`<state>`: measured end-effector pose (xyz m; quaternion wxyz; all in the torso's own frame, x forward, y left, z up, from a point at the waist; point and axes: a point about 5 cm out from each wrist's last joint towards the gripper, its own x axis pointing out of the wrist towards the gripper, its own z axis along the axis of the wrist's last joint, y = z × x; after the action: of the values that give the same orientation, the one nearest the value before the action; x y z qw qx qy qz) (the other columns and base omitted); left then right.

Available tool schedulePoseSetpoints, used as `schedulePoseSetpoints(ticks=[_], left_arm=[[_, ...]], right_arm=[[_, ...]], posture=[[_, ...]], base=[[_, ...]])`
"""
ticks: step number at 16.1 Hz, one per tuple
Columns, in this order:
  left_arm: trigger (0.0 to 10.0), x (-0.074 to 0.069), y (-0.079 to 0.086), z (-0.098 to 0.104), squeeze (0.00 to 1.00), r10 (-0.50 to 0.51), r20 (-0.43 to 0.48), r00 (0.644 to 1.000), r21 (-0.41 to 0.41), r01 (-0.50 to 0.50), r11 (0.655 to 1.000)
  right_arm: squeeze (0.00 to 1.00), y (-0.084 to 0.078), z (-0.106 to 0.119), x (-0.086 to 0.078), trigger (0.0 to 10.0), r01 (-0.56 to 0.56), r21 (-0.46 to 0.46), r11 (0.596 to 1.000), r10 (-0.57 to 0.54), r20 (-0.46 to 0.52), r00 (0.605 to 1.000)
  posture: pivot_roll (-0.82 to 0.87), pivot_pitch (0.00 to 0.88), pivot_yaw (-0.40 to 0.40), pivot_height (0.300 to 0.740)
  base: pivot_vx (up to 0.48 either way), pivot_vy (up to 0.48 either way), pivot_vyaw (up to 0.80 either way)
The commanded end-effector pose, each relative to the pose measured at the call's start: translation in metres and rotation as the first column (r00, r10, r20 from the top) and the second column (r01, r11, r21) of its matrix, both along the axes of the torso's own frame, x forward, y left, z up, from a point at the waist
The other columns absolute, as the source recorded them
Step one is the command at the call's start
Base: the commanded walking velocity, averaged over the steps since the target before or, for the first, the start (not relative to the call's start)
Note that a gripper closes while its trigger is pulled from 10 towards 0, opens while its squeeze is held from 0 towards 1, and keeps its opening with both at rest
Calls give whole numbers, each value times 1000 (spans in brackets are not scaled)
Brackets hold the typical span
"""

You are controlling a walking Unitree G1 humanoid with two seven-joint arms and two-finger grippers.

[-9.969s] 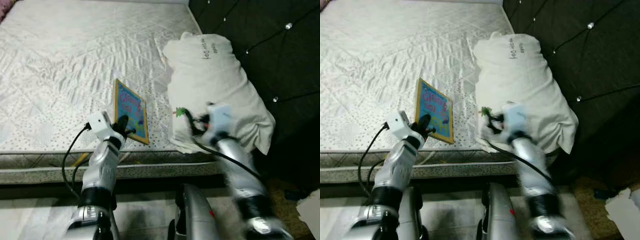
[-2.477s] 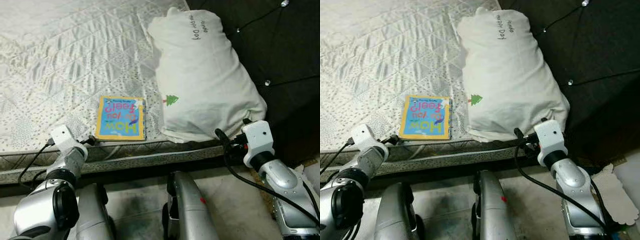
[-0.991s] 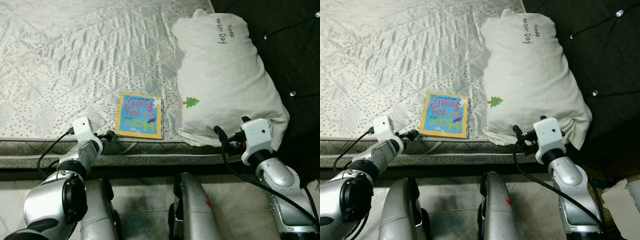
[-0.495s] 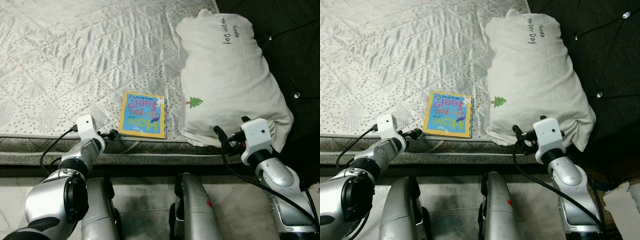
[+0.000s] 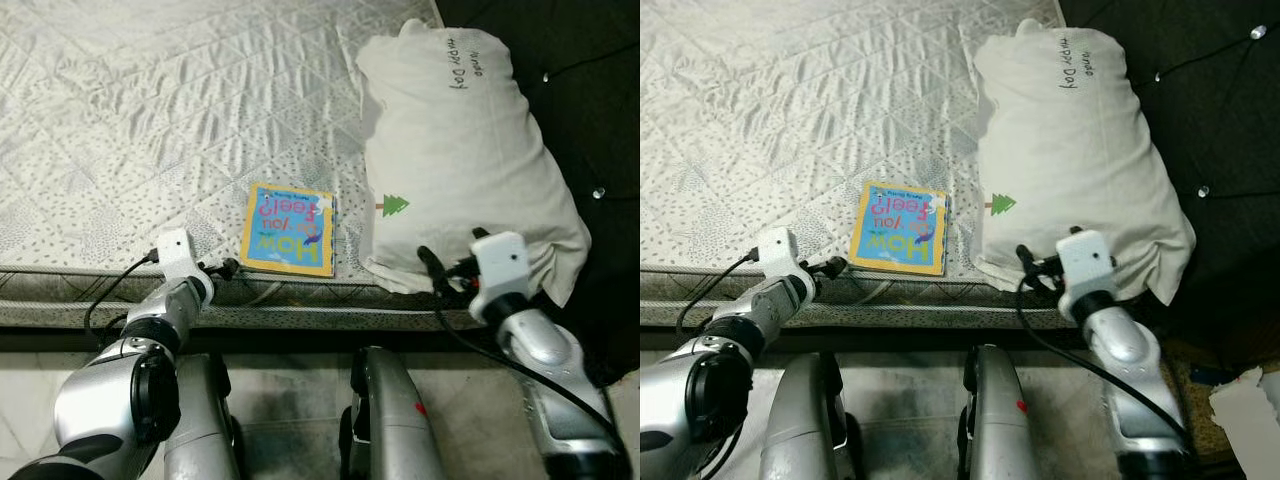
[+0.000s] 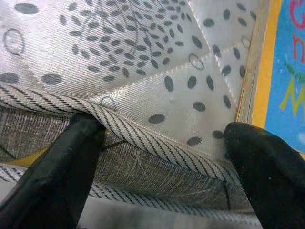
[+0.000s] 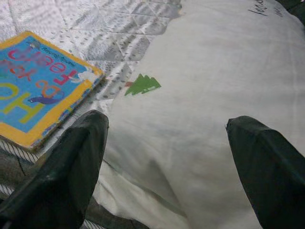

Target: Clean up the room

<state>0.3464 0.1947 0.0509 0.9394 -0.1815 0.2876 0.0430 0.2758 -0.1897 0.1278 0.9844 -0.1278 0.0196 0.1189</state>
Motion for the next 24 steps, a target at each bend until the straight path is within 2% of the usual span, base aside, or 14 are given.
schedulePoseSetpoints(ticks=[1, 4, 5, 6, 8, 10, 12, 14, 15, 17, 18, 20, 22, 24], left_arm=[[10000, -1, 1, -2, 0, 25, 21, 999, -19, -25, 1000], [10000, -5, 18, -2, 0, 146, 65, 987, 2, -146, 989], [10000, -6, 34, 5, 0, 240, 135, 961, 18, -245, 969], [10000, -4, 43, 14, 0, 261, 203, 944, 28, -272, 962], [10000, -2, 46, 24, 0, 221, 249, 943, 65, -244, 968], [10000, -3, 40, 33, 0, 198, 295, 935, 87, -232, 969], [10000, -11, 29, 37, 0, 183, 336, 924, 101, -228, 968], [10000, -34, 10, 42, 0, 187, 381, 905, 92, -239, 967], [10000, -43, 6, 46, 0, 181, 402, 898, 109, -244, 964], [10000, -57, 1, 61, 0, 140, 492, 859, 211, -273, 939], [10000, -64, 2, 73, 0, 99, 565, 819, 293, -311, 904], [10000, -64, 6, 76, 0, 107, 576, 811, 313, -339, 887], [10000, -60, 2, 82, 0, 84, 589, 804, 309, -320, 896], [10000, -58, 0, 83, 0, 81, 594, 801, 307, -318, 897]], right_arm=[[0, 1, -4, 1, 10000, 0, -1, 1000, 0, -6, 1000], [0, 9, -6, 8, 10000, -12, 17, 1000, 12, -1, 1000], [0, 13, -8, 12, 10000, -18, 26, 999, 18, 3, 1000], [0, 17, -9, 17, 10000, -20, 37, 999, 20, 7, 1000], [0, 22, -10, 23, 10000, -31, 53, 998, 30, 12, 999], [0, 34, -9, 32, 10000, -61, 72, 996, 59, 29, 998], [0, 41, -6, 39, 10000, -72, 89, 993, 68, 51, 996], [0, 48, -3, 48, 10000, -74, 110, 991, 66, 72, 995], [0, 51, -3, 50, 10000, -72, 119, 990, 63, 74, 995], [0, 59, -1, 54, 10000, -77, 163, 984, 63, 91, 994], [0, 71, 3, 58, 10000, -88, 215, 973, 68, 102, 993], [0, 81, 7, 62, 10000, -113, 247, 962, 86, 117, 989], [0, 92, 11, 69, 10000, -121, 298, 947, 87, 124, 988], [0, 96, 13, 71, 10000, -127, 306, 944, 91, 130, 987]], posture=[[-199, 146, -87, 577], [-157, 132, -77, 577], [-141, 125, -72, 577], [-108, 113, -67, 577], [-68, 98, -66, 577], [-35, 79, -59, 577], [-22, 68, -54, 577], [10, 38, -40, 577], [22, 29, -38, 577], [50, 0, -37, 577], [66, 0, -38, 577], [79, 0, -42, 577], [92, 0, -52, 597], [94, 0, -57, 616]], base=[[0, 0, 0], [0, 0, 0], [0, 0, 0], [0, 0, 0], [0, 0, 0], [0, 0, 0], [0, 0, 0], [0, 0, 0], [0, 0, 0], [0, 0, 0], [0, 0, 0], [0, 0, 0], [0, 0, 0], [0, 0, 0]])
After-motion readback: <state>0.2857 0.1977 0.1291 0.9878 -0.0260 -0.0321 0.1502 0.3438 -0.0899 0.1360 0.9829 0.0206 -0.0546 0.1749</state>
